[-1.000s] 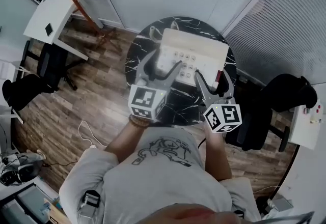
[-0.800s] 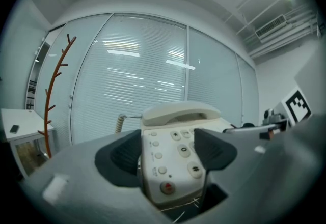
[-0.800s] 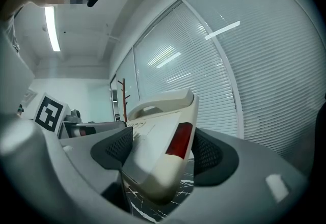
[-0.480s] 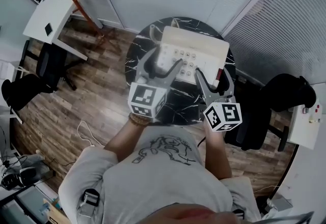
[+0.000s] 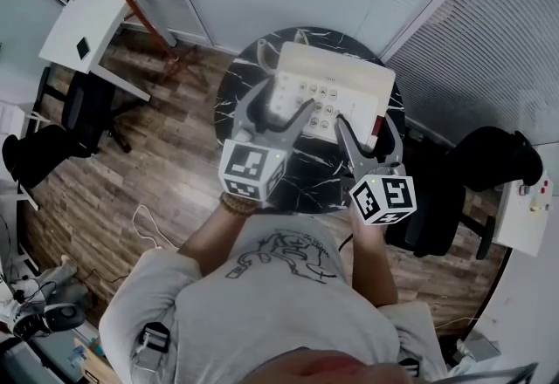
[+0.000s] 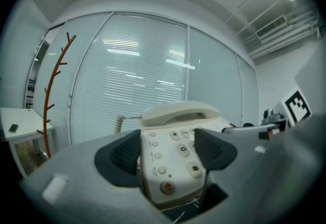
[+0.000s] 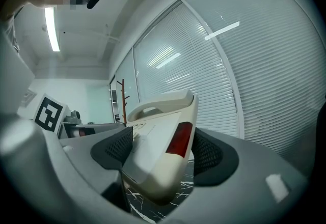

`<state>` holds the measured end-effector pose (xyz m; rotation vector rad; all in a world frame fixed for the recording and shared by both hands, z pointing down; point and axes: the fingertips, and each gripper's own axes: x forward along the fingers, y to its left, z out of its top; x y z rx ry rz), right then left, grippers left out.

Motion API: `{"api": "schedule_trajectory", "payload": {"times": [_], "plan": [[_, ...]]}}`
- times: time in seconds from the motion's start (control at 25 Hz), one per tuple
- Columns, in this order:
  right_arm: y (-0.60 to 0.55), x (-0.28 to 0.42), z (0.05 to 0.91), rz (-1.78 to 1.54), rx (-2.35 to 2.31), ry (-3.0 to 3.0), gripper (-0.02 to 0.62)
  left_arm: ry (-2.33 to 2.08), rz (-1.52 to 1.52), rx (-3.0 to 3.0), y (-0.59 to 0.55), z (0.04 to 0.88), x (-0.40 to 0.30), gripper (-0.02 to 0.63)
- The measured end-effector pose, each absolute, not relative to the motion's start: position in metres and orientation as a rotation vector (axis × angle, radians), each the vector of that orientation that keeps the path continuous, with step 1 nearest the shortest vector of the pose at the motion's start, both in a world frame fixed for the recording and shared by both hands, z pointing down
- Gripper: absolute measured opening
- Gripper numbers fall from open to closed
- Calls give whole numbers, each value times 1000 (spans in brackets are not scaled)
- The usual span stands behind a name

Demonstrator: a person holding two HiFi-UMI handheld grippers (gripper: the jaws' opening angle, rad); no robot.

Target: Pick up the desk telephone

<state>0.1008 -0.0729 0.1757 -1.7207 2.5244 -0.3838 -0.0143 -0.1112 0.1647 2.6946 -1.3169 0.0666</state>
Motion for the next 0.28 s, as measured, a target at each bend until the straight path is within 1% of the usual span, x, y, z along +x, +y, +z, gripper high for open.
{"api": "schedule_trajectory", "payload": {"times": [0.28], "plan": [[-77,102,173,-369,-1723,2522,354,-1313,58,2699,-115,163,-13,321]]}}
